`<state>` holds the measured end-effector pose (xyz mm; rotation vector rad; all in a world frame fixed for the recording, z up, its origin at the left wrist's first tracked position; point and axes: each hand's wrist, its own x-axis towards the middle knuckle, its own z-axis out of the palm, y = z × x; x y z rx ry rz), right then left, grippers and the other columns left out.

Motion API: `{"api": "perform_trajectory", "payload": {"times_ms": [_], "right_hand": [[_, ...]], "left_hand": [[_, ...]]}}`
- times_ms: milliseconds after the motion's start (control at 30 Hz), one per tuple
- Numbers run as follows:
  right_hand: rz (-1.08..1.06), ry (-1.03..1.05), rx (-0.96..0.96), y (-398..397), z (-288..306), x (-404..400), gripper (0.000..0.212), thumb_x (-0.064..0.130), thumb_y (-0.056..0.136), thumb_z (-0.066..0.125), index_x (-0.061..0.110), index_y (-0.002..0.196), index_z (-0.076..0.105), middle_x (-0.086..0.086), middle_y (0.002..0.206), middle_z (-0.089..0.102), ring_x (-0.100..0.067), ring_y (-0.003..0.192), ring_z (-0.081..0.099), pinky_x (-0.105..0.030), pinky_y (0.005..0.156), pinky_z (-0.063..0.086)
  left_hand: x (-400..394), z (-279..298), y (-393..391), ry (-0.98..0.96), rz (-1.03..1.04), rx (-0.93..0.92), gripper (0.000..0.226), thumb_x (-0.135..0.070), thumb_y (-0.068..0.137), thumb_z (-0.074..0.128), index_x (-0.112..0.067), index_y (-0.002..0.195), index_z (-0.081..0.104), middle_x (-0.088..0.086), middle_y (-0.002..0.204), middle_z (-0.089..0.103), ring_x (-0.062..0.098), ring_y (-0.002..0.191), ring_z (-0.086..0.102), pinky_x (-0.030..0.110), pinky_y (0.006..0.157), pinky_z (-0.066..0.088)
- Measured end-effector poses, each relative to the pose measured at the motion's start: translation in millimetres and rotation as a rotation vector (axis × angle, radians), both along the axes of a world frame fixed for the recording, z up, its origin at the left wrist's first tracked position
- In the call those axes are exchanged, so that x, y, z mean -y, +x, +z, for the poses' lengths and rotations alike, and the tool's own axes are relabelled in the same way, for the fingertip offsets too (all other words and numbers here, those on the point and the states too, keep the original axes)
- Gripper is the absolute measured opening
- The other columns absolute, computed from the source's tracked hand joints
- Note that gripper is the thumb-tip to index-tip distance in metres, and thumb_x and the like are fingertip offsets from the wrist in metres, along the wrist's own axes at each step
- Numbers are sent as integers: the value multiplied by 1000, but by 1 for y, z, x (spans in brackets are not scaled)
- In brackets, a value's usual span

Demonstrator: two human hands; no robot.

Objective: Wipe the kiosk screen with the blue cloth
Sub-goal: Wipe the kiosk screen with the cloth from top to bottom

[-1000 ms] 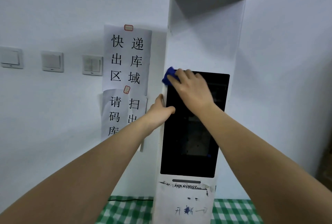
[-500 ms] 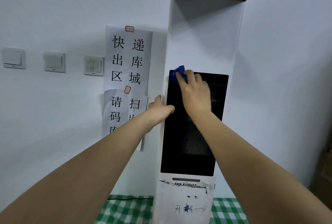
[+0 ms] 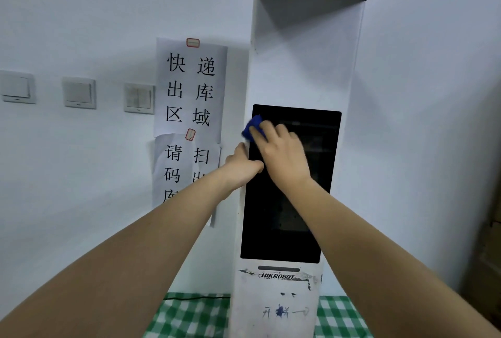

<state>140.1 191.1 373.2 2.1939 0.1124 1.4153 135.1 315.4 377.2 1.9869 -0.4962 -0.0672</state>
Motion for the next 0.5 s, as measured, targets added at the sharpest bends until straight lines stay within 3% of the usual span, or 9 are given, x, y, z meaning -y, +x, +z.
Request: {"api": "perform_trajectory", "payload": {"times_ms": [67, 133, 233, 333, 500], "right_hand": [[26, -174, -39, -4, 0, 5, 51, 9, 69, 54, 11, 119, 63, -8, 106, 61, -26, 77, 56, -34, 56, 44], [27, -215, -18, -8, 13, 17, 51, 9, 69, 49, 11, 117, 63, -9, 106, 62, -28, 78, 56, -34, 57, 44], [-45, 33, 109, -10, 27, 29, 57, 2, 60, 69, 11, 117, 63, -11, 105, 61, -30, 76, 57, -33, 54, 42], [-50, 193, 125, -6, 19, 19, 64, -3, 55, 70, 8, 118, 62, -14, 105, 61, -31, 73, 56, -33, 51, 40], [38, -224, -50, -16, 9, 23, 53, 6, 66, 52, 9, 117, 64, -9, 103, 62, -28, 75, 56, -33, 54, 43]], "left_hand": [[-1, -1, 1, 20, -10, -2, 69, -15, 88, 48, -23, 149, 16, 12, 135, 43, 22, 107, 44, 28, 83, 34], [-2, -2, 2, 38, -15, -16, 70, -16, 87, 48, -24, 149, 16, 12, 137, 42, 25, 115, 44, 30, 87, 35], [-5, -2, 2, 50, -19, -28, 76, -16, 89, 48, -24, 152, 7, 11, 150, 30, 30, 134, 35, 34, 98, 33], [-5, -2, 1, 47, -17, -26, 76, -16, 88, 47, -23, 152, 6, 11, 152, 29, 30, 135, 35, 33, 98, 33], [0, -2, -3, 36, 5, 11, 71, -16, 89, 47, -23, 150, 12, 12, 144, 36, 25, 113, 43, 28, 85, 33]]}}
